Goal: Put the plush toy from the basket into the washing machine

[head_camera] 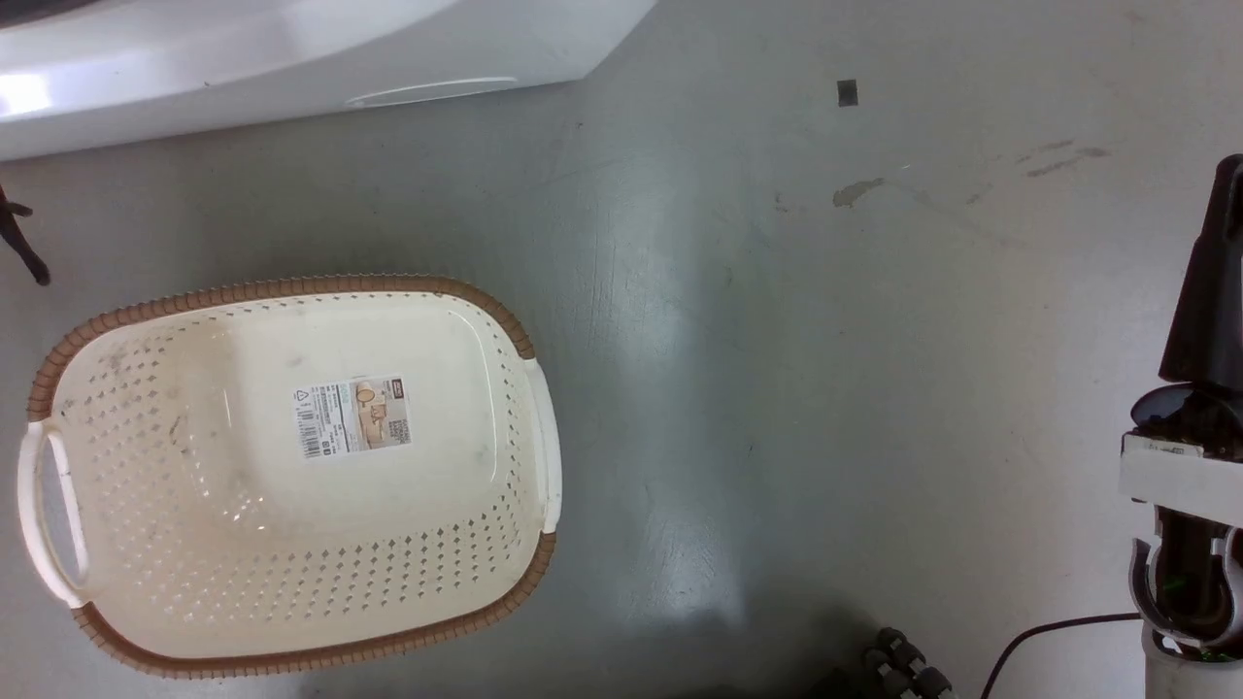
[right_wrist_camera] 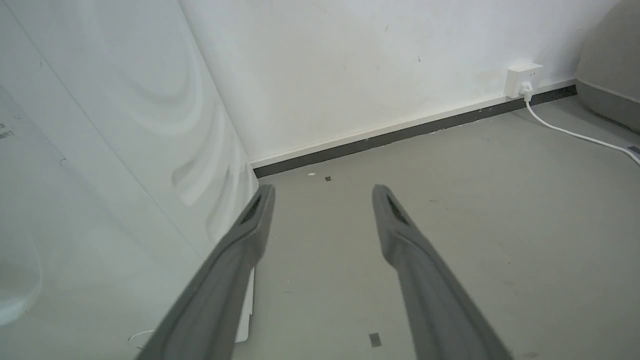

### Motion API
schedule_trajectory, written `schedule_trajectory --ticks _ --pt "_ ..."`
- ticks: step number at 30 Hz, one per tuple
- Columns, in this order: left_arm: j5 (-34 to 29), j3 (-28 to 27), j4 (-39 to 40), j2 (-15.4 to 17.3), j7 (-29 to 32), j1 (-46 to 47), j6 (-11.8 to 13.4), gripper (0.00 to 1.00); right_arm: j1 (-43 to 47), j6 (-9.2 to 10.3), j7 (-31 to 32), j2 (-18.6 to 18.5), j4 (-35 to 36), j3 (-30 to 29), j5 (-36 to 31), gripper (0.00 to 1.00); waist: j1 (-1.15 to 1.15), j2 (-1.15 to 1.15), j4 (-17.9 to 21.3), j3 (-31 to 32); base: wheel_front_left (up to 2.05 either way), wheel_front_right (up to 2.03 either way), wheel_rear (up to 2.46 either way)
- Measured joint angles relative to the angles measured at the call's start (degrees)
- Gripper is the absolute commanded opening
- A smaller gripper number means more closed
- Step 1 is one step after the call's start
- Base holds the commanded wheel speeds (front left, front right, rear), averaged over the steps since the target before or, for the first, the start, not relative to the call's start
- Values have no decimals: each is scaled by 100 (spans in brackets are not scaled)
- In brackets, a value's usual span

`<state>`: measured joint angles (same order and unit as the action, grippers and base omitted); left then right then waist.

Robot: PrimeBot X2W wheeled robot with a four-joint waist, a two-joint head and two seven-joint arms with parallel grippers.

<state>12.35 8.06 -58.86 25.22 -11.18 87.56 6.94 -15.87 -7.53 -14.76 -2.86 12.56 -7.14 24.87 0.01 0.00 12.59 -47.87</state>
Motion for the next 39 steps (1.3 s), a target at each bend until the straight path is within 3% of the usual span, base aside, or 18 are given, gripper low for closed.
schedule_trajectory --ticks 1,9,16,22,39 --pt "-10 20 -74 -13 -10 40 0 100 -3 0 0 0 0 0 0 100 0 0 -8 -5 0 0 0" --pt "-18 112 -583 -229 -257 -66 46 100 -49 0 0 0 -79 27 -20 100 0 0 -101 258 0 0 0" --pt "98 92 -578 -374 -349 -991 -15 100 107 0 0 0 -219 60 -207 100 -1 0 -220 855 0 0 0" --pt "109 42 343 -598 -350 -2187 -47 100 369 0 0 0 -356 23 -365 100 -1 0 -410 1453 0 0 0" --pt "-399 -169 3612 -1489 -350 -6286 249 100 1353 0 0 0 -757 15 -881 100 -2 0 -1126 3299 0 0 0"
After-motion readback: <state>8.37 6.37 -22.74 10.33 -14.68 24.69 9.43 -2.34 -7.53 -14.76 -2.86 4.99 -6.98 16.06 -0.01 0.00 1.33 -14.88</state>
